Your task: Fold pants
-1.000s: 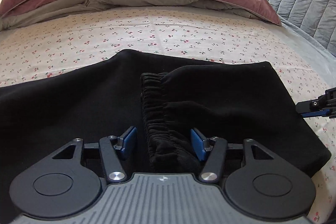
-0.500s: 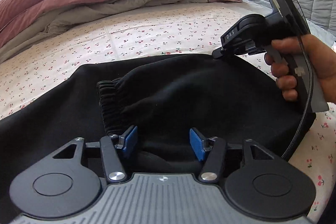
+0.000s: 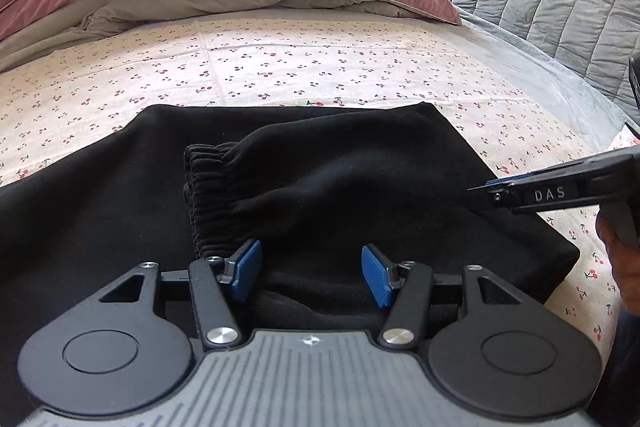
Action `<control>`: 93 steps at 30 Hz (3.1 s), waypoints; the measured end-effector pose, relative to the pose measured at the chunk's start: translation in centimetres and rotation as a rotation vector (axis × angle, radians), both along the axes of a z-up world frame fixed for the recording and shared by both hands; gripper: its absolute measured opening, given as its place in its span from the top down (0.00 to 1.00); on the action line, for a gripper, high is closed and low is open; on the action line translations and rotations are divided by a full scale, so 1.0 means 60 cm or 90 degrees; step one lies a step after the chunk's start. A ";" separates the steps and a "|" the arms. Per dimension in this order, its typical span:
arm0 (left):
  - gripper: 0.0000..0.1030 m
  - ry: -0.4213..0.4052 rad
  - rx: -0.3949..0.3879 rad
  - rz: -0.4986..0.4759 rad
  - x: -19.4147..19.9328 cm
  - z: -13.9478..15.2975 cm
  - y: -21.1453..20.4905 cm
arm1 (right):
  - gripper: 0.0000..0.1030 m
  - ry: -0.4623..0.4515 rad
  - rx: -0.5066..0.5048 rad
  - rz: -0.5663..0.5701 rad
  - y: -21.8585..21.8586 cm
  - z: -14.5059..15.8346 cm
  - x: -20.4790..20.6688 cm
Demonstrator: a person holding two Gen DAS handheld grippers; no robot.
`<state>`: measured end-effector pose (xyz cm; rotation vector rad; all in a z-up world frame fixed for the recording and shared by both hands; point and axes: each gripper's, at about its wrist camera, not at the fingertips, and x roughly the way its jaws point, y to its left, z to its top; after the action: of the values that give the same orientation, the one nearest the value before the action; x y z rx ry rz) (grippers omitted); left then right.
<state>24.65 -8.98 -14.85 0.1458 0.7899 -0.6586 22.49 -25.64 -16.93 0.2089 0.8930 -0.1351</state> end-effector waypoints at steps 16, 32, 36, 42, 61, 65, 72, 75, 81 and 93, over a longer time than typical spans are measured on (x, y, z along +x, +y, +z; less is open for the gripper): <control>0.56 -0.017 -0.003 0.013 -0.047 0.018 0.016 | 0.74 -0.026 -0.075 -0.014 0.046 0.015 -0.150; 0.19 0.071 -0.280 0.532 -0.075 0.155 0.420 | 0.51 -0.112 -0.046 0.012 0.086 0.052 -0.138; 0.15 0.135 -0.301 0.606 -0.063 0.138 0.518 | 0.50 -0.113 -0.041 0.044 0.104 0.054 -0.140; 0.15 0.291 -0.397 0.634 -0.043 0.045 0.597 | 0.43 -0.112 -0.040 0.032 0.100 0.057 -0.141; 0.85 0.256 -0.315 0.661 0.012 0.007 0.554 | 0.42 -0.095 -0.041 0.032 0.102 0.044 -0.124; 0.89 0.223 -0.320 0.659 0.001 0.037 0.536 | 0.42 -0.099 -0.041 0.040 0.102 0.046 -0.128; 0.90 0.111 -0.322 0.608 -0.030 0.122 0.469 | 0.42 -0.105 -0.029 0.025 0.089 0.051 -0.131; 0.90 0.070 -0.339 0.564 -0.047 0.161 0.430 | 0.42 -0.105 -0.020 0.021 0.085 0.051 -0.131; 0.91 0.036 -0.363 0.483 -0.058 0.201 0.355 | 0.42 -0.103 -0.004 0.016 0.078 0.050 -0.131; 0.91 -0.030 -0.356 0.373 -0.056 0.223 0.250 | 0.42 -0.109 0.043 -0.020 0.042 0.057 -0.137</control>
<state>21.32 6.01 -1.48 -0.5603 0.5385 -0.2946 14.28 -23.14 -13.53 0.2929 0.7238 -0.1149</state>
